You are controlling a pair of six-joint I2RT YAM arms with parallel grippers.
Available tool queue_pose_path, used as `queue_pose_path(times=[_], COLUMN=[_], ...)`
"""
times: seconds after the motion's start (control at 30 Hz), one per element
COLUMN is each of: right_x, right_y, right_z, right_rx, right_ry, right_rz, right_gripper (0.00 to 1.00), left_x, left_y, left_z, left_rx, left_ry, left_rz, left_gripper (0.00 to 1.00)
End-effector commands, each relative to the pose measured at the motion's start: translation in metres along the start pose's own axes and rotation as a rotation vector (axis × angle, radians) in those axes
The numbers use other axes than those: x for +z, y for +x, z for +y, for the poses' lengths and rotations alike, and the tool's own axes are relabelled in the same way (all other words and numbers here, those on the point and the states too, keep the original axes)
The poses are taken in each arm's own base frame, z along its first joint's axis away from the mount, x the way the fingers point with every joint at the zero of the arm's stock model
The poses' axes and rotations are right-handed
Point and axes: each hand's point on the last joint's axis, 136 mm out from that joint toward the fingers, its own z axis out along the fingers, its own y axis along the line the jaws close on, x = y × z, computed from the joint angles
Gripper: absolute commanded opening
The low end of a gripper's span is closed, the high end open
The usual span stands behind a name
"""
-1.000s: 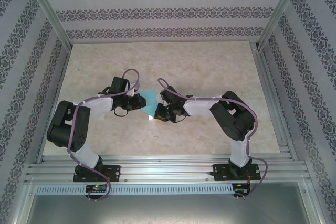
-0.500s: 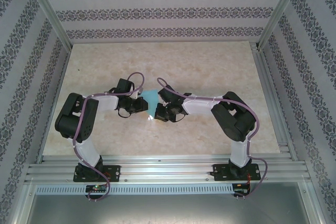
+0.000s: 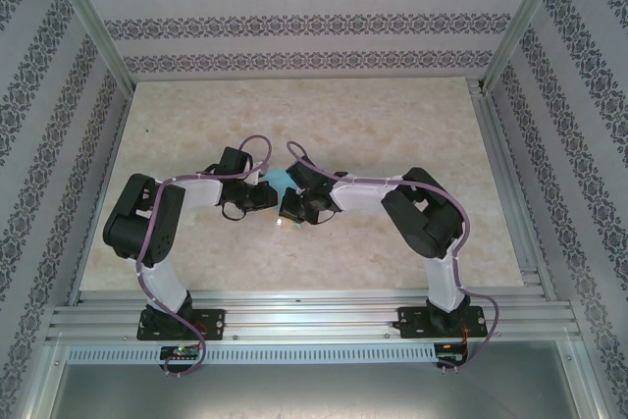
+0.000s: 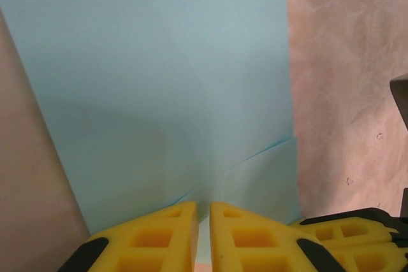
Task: Fold a paper plane with a square sheet of paper (fold left side to right side)
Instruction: Third fold the triangle at the center of the table, then fourth fold the wing at the center of the table.
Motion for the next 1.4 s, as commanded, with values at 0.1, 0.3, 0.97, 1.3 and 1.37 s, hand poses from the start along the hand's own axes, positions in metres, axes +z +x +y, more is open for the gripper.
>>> queue_pose_path(times=[0.1,0.3,0.97,1.3,1.37], right_x=[-0.007,-0.020,-0.083,-0.040,-0.033], right_y=[0.028,0.048,-0.006,-0.050,-0.053], right_z=[-0.056,-0.083,-0.021,0.009,0.002], right_rx=[0.060,0.104,-0.245,-0.293,-0.280], right_ry=[0.124,0.134,0.090,0.098,0.108], right_rz=[0.028,0.038,-0.131,-0.114,-0.104], right_gripper=[0.07,0.07,0.20,0.18,0.18], left_x=[0.014,0.016,-0.062,-0.090,-0.084], left_y=[0.015,0.015,-0.035,-0.035,-0.033], left_z=[0.034,0.037,-0.051,-0.006,-0.001], left_rx=[-0.003,-0.005,0.018,-0.193,-0.212], left_ry=[-0.131,-0.144,0.060,0.049,0.051], left_rz=[0.033,0.035,-0.107,-0.139,-0.122], left_gripper=[0.13,0.13,0.33,0.56,0.56])
